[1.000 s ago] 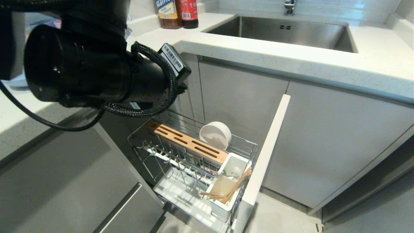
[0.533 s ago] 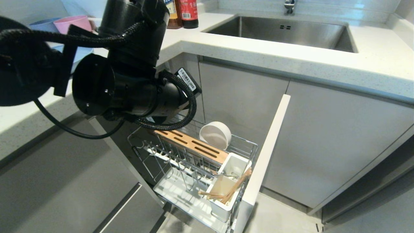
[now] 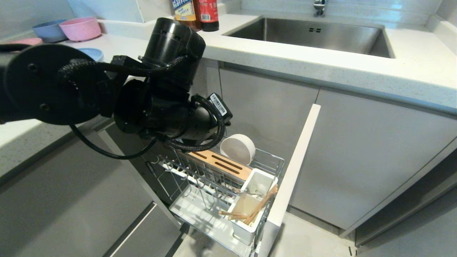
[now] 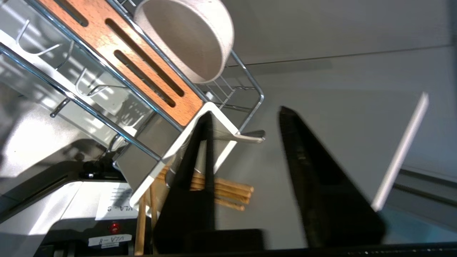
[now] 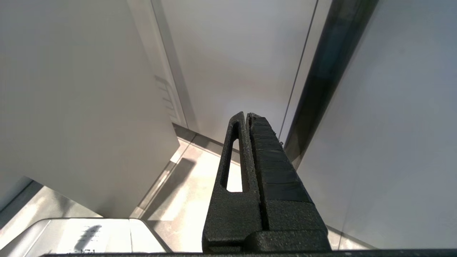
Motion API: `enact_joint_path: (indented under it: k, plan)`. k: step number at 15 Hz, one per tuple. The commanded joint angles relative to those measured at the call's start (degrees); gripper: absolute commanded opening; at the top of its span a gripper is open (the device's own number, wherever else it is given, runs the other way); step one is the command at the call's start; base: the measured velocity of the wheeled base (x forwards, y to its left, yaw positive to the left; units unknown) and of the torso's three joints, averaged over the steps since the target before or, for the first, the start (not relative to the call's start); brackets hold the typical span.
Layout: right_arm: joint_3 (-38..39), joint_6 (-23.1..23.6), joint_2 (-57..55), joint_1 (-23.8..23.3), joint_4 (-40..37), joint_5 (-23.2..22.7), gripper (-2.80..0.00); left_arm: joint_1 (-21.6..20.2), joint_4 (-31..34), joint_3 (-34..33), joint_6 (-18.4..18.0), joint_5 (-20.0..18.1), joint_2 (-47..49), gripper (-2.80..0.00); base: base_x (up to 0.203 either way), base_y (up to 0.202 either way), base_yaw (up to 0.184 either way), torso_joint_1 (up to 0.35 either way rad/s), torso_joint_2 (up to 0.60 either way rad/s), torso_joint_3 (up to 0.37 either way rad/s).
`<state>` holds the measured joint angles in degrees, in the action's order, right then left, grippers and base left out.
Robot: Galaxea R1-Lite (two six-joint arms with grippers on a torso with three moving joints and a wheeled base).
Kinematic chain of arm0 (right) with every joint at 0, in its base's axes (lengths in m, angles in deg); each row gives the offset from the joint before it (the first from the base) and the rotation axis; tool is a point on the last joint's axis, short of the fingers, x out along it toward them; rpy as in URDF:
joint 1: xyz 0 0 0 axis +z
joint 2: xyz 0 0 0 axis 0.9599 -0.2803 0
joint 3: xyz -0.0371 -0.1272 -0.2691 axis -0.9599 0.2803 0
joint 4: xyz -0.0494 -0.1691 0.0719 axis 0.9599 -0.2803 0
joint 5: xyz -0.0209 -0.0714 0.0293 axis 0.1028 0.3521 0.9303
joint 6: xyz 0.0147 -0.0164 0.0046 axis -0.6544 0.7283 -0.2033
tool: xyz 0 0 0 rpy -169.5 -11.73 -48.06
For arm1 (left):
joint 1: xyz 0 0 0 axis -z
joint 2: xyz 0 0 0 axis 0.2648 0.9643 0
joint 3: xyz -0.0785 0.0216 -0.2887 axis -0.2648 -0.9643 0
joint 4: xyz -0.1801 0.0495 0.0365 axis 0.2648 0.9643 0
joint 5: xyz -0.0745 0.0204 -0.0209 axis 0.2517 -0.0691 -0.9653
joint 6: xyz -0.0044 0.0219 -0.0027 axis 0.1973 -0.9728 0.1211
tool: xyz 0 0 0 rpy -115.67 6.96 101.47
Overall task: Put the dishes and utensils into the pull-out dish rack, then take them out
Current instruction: Take the bowl out of the cupboard
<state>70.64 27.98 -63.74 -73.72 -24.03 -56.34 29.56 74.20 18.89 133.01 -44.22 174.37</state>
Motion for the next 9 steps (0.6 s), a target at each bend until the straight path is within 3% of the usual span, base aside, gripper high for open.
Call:
enact_joint_path:
  k: [1, 9]
  plan:
    - [0.1, 0.0, 0.0, 0.0, 0.1, 0.0, -2.8, -0.1, 0.0, 0.0, 0.4, 0.1, 1.9, 0.0, 0.0, 0.0, 0.0, 0.0, 0.0, 0.0]
    - [0.1, 0.0, 0.0, 0.0, 0.0, 0.0, -2.8, -3.1, -10.0, 0.0, 0.1, -0.1, 11.6, 0.0, 0.0, 0.0, 0.0, 0.0, 0.0, 0.0]
